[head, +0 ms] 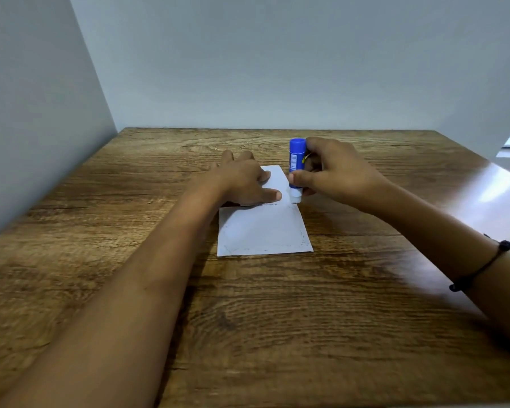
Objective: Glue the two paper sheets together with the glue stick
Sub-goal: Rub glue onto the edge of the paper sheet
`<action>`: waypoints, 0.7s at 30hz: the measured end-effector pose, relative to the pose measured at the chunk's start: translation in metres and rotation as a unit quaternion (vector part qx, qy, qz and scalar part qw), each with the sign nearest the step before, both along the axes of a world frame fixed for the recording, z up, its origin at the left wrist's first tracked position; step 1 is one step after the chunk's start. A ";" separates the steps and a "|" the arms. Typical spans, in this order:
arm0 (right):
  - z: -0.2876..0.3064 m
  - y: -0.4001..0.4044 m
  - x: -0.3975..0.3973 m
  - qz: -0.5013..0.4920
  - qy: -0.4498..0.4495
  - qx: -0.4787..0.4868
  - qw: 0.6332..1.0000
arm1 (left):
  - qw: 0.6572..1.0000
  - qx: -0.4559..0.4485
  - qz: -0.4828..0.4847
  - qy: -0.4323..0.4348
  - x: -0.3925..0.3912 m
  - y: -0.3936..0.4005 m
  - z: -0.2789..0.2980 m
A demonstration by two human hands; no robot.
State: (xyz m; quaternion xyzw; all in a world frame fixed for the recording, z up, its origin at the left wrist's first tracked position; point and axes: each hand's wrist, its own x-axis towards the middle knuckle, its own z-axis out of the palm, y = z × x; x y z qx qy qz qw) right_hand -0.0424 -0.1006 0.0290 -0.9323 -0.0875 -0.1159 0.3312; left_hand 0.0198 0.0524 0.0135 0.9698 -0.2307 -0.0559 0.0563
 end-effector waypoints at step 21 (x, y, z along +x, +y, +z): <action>0.004 -0.033 0.007 -0.029 0.000 0.286 0.958 | 0.975 -0.021 0.066 -0.209 -0.006 -0.017 -0.021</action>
